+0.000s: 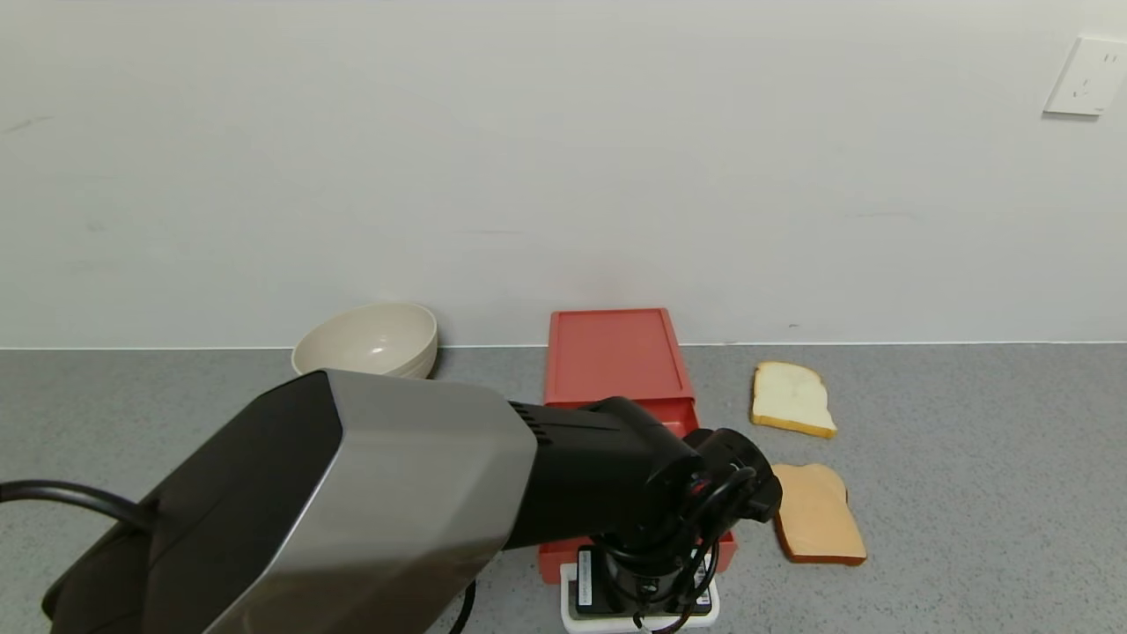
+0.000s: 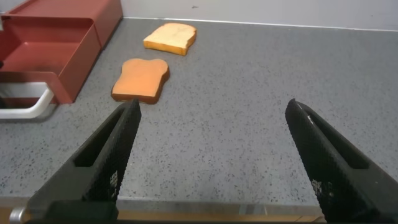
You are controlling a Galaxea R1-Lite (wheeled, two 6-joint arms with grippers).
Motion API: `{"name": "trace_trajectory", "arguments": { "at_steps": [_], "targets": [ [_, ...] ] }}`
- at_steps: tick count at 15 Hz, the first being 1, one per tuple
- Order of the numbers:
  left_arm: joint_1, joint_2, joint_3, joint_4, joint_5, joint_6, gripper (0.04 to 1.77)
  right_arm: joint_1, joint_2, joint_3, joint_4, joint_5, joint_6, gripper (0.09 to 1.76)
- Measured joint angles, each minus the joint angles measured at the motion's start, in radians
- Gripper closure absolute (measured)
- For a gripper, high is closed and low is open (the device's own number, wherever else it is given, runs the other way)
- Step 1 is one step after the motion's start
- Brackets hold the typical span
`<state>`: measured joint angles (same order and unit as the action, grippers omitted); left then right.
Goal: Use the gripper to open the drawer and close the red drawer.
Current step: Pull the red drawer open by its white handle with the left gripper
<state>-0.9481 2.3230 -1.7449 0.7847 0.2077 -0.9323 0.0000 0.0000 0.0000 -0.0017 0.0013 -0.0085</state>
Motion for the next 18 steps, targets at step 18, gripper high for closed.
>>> {"name": "trace_trajectory", "arguments": {
  "at_steps": [18],
  "targets": [
    [0.001,-0.109,-0.033,0.072,0.010,0.051,1.70,0.000,0.000,0.000,0.000,0.000,0.000,0.14]
  ]
}}
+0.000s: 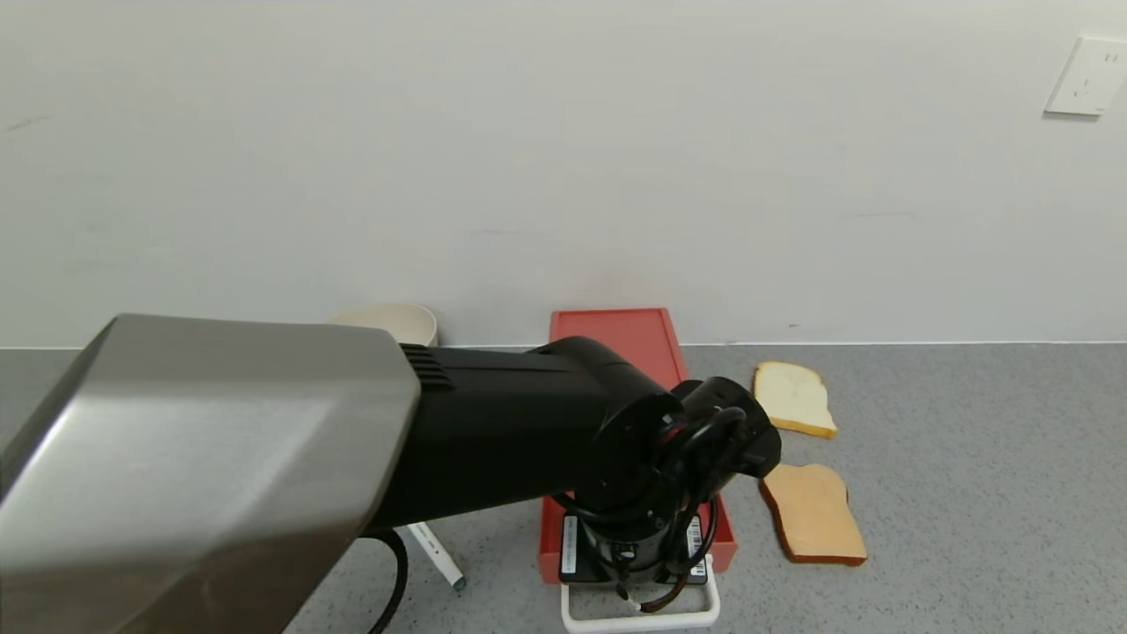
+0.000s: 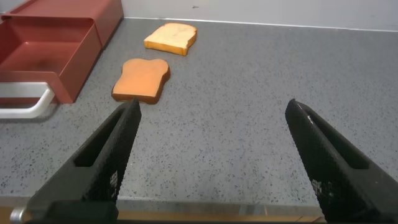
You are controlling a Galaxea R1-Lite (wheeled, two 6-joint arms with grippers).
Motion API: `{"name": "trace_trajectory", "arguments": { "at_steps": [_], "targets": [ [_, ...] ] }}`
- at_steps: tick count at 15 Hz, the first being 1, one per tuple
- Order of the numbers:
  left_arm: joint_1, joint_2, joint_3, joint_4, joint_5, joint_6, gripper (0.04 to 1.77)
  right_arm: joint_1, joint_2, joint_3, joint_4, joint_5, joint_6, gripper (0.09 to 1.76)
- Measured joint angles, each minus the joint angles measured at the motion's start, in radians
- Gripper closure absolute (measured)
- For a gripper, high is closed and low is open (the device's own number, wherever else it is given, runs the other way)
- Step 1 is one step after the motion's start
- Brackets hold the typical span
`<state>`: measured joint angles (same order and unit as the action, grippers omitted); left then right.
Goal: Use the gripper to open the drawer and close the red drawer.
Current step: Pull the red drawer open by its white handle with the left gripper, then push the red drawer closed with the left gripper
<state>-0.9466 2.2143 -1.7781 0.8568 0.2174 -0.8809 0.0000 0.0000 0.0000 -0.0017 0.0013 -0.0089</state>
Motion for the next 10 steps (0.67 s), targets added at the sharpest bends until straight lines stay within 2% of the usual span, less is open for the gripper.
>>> {"name": "trace_trajectory", "arguments": {
  "at_steps": [4,7,10],
  "targets": [
    [0.000,-0.060,0.009,0.035,-0.001,0.067,1.70,0.000,0.000,0.000,0.000,0.000,0.000,0.14],
    [0.000,-0.125,0.043,0.025,-0.004,0.154,1.70,0.000,0.000,0.000,0.000,0.000,0.000,0.14],
    [0.009,-0.199,0.137,-0.083,-0.013,0.248,1.70,0.000,0.000,0.000,0.000,0.000,0.000,0.14]
  ]
}}
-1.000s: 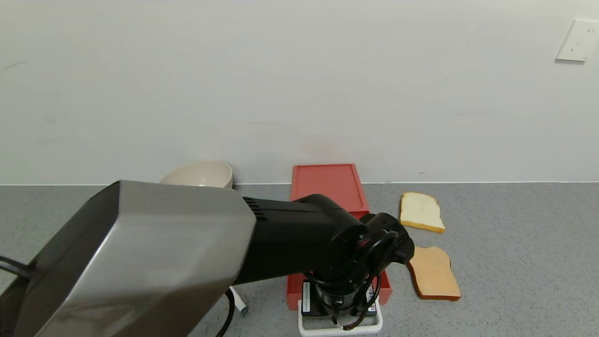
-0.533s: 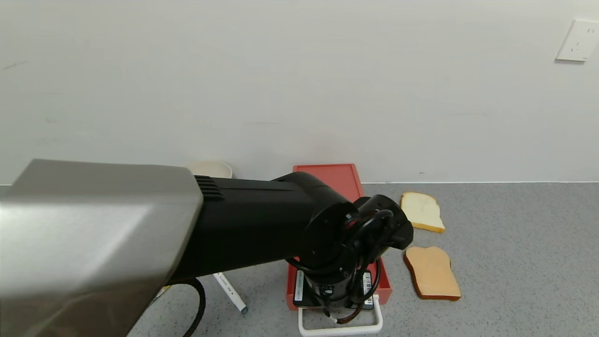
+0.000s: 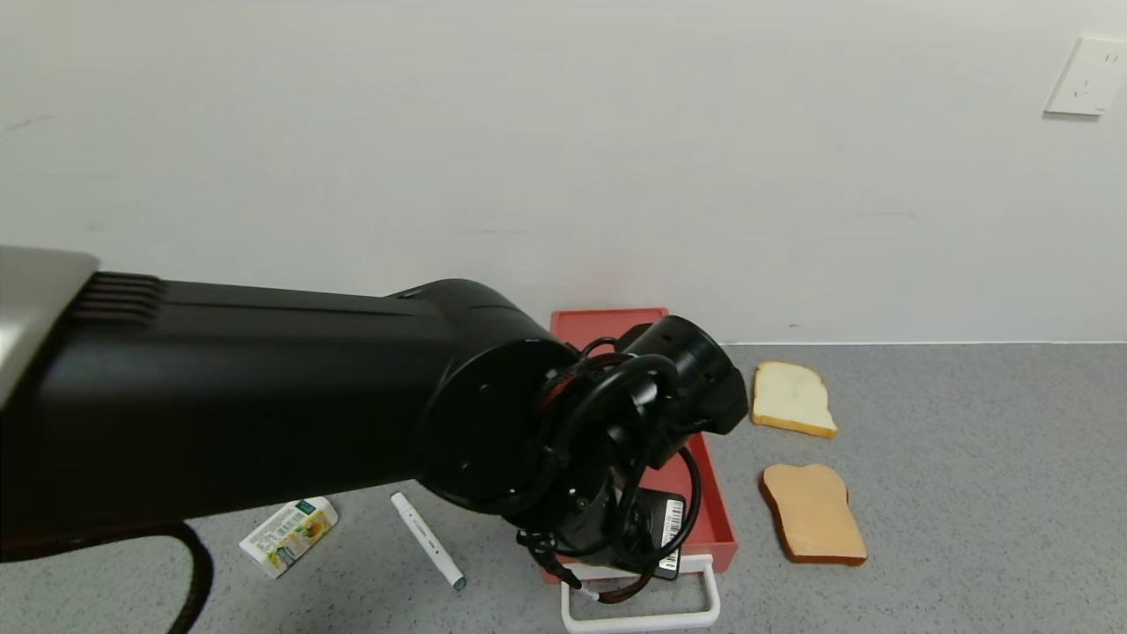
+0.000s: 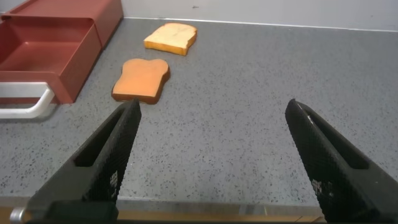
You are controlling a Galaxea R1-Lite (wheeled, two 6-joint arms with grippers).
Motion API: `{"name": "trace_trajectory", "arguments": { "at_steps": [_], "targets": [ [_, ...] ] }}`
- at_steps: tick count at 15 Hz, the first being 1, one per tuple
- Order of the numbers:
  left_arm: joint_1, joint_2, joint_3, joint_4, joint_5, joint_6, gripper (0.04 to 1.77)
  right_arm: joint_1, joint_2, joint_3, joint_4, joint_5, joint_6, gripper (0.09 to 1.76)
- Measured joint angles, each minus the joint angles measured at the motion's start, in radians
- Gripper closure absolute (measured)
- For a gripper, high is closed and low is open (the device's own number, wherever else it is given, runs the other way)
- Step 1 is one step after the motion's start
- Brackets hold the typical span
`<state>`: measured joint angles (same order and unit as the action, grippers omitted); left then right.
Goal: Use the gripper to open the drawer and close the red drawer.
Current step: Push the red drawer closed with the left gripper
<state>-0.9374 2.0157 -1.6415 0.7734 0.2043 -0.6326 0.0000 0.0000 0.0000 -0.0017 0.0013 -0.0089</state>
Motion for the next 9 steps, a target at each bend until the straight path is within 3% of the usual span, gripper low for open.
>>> {"name": "trace_trajectory", "arguments": {
  "at_steps": [3,5,9],
  "targets": [
    [0.023,-0.095,0.162,-0.211,-0.036,0.111,1.70,0.000,0.000,0.000,0.000,0.000,0.000,0.14],
    [0.053,-0.159,0.252,-0.293,-0.074,0.174,1.70,0.000,0.000,0.000,0.000,0.000,0.000,0.14],
    [0.134,-0.296,0.423,-0.470,-0.201,0.323,1.70,0.000,0.000,0.000,0.000,0.000,0.000,0.14]
  ]
}}
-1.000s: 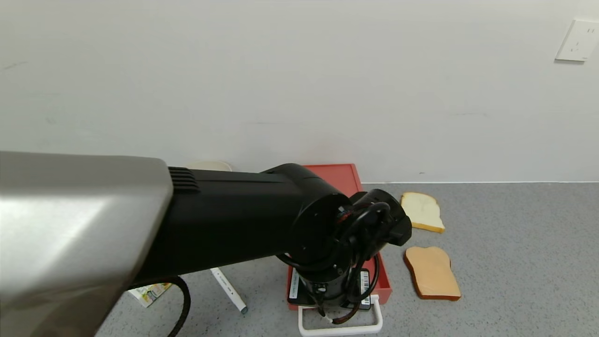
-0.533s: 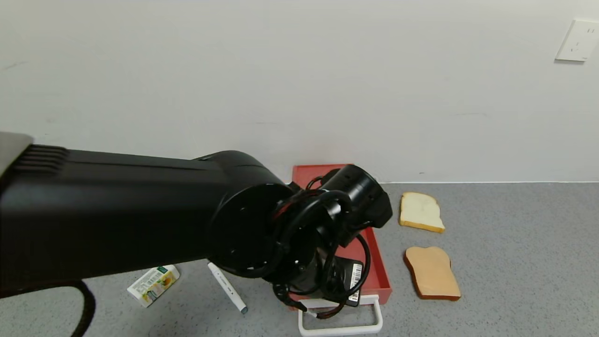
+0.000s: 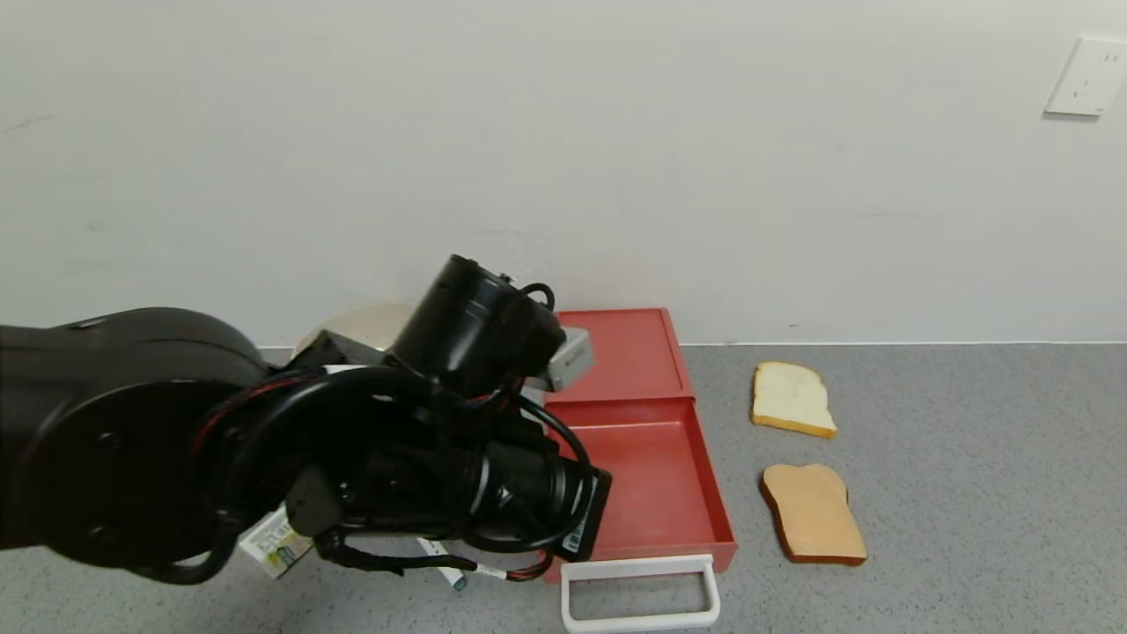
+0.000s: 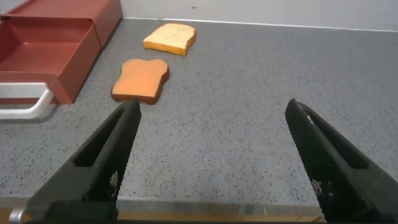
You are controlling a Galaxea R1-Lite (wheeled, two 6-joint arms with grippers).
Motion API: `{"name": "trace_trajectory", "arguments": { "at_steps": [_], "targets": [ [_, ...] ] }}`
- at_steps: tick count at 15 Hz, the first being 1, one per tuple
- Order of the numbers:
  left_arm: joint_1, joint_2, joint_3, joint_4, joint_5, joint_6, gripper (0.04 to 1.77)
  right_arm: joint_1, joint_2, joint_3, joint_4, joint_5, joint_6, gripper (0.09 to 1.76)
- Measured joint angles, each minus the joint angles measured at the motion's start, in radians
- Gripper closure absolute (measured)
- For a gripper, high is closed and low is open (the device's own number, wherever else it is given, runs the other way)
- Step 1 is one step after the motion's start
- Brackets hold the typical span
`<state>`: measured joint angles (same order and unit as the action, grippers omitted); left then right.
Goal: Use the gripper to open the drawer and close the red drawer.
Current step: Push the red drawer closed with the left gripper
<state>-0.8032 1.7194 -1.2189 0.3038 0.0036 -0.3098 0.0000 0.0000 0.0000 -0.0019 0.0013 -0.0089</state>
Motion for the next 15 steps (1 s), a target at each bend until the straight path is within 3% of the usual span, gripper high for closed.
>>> {"name": "trace_trajectory", "arguments": {
  "at_steps": [4,8,15],
  "targets": [
    [0.097,-0.120,0.171,-0.182,-0.112,0.138,1.70,0.000,0.000,0.000,0.000,0.000,0.000,0.14],
    [0.200,-0.202,0.312,-0.332,-0.280,0.282,1.70,0.000,0.000,0.000,0.000,0.000,0.000,0.14],
    [0.237,-0.237,0.377,-0.377,-0.299,0.305,1.70,0.000,0.000,0.000,0.000,0.000,0.000,0.14]
  ]
}}
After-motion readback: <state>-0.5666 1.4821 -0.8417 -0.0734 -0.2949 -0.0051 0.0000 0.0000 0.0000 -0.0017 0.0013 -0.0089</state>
